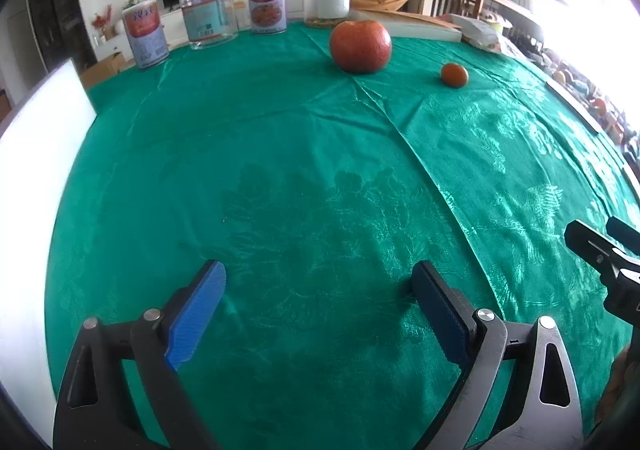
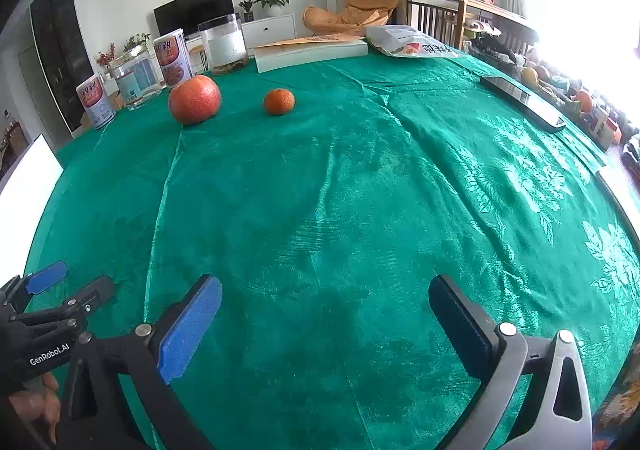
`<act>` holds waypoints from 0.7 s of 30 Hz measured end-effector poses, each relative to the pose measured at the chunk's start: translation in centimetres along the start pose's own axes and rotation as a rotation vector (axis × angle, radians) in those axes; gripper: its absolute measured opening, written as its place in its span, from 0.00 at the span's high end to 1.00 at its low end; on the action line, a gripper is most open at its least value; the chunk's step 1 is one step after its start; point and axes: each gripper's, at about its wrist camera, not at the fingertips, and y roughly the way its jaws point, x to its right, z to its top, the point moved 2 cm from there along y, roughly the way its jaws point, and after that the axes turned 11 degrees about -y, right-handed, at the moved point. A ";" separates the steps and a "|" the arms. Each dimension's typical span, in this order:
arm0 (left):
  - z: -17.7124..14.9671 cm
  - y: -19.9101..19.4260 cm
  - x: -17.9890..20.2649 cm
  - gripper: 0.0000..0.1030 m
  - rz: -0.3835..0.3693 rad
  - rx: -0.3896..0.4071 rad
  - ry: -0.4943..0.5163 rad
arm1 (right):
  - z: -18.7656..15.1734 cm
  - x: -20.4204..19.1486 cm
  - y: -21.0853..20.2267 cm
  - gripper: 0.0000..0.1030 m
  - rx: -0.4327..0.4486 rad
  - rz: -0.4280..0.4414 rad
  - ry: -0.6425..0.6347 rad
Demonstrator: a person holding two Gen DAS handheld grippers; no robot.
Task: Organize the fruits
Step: 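Move both open grippers back over the table toward the remaining fruits, then grasp the red apple with the left gripper while the right gripper grasps a small tangerine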
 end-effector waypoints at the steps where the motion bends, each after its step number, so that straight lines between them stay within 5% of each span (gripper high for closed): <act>1: 0.0 0.0 0.0 0.07 0.002 -0.001 -0.002 | -0.1 0.0 0.1 0.00 -0.005 0.002 0.002; 13: 0.8 0.5 0.0 0.03 -0.003 -0.029 -0.023 | -0.8 0.2 1.4 0.00 -0.062 -0.002 0.009; 21: 9.8 3.2 2.1 0.03 -0.138 0.054 -0.108 | -0.8 0.1 1.3 0.00 -0.062 0.001 0.010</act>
